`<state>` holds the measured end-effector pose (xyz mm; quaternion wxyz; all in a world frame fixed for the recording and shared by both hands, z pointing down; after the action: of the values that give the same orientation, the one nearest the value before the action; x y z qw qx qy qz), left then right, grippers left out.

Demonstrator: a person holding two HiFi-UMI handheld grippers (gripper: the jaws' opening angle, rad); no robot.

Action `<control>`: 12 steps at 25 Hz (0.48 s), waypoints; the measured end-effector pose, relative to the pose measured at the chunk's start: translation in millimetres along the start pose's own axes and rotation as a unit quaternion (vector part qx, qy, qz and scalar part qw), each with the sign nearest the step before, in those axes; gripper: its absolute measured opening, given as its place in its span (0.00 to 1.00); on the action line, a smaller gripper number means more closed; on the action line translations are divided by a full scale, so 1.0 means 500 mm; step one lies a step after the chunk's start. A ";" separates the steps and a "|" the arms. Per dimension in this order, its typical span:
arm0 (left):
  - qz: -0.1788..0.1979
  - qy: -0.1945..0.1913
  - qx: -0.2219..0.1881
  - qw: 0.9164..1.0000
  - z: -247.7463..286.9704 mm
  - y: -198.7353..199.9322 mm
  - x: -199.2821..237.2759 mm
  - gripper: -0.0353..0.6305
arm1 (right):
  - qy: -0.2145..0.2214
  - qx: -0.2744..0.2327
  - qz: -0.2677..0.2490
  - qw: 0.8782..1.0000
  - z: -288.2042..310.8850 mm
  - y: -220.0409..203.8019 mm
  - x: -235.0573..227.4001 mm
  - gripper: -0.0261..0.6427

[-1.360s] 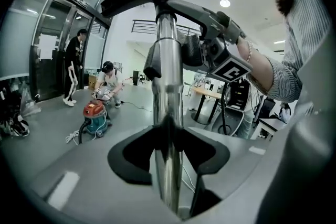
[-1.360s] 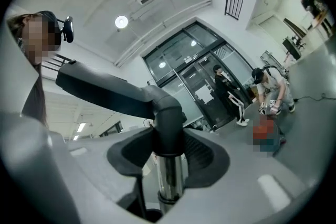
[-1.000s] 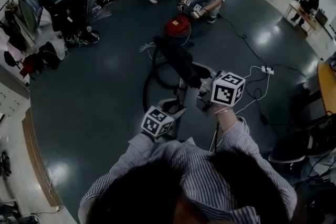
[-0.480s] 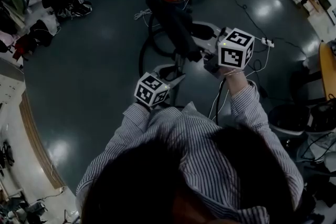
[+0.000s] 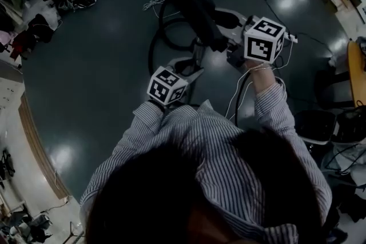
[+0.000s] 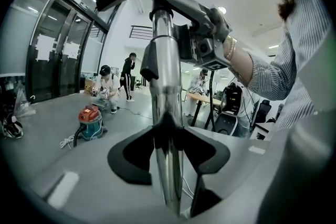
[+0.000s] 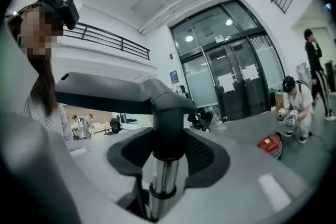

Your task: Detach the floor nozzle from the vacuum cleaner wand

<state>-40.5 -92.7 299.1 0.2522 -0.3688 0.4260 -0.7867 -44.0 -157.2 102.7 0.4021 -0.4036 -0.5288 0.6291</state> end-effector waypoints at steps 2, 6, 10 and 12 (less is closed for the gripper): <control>0.000 -0.003 -0.004 1.000 -0.002 0.004 -0.003 0.32 | -0.006 -0.011 0.003 1.000 -0.003 0.005 0.002 0.31; -0.001 -0.009 -0.011 1.000 -0.006 0.011 -0.005 0.32 | -0.003 -0.050 0.044 0.998 -0.010 0.013 0.003 0.31; -0.001 -0.008 0.005 1.000 0.002 0.009 -0.004 0.32 | -0.030 -0.038 0.010 0.999 -0.020 0.010 -0.004 0.31; -0.001 -0.008 0.009 1.000 0.003 0.009 -0.004 0.32 | -0.042 -0.031 -0.008 0.999 -0.021 0.010 -0.004 0.31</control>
<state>-37.8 -94.6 295.1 0.2584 -0.3736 0.4164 -0.7876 -33.9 -156.3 96.9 0.3718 -0.3848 -0.5678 0.6255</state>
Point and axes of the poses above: the fingertips, and each gripper's own axes: z forward along the fingers, x to its left, y out of its top, the point moved 1 cm from there along -z, backward along the fingers, and after that the axes turned 11 degrees about -z, right-handed, at the moved point
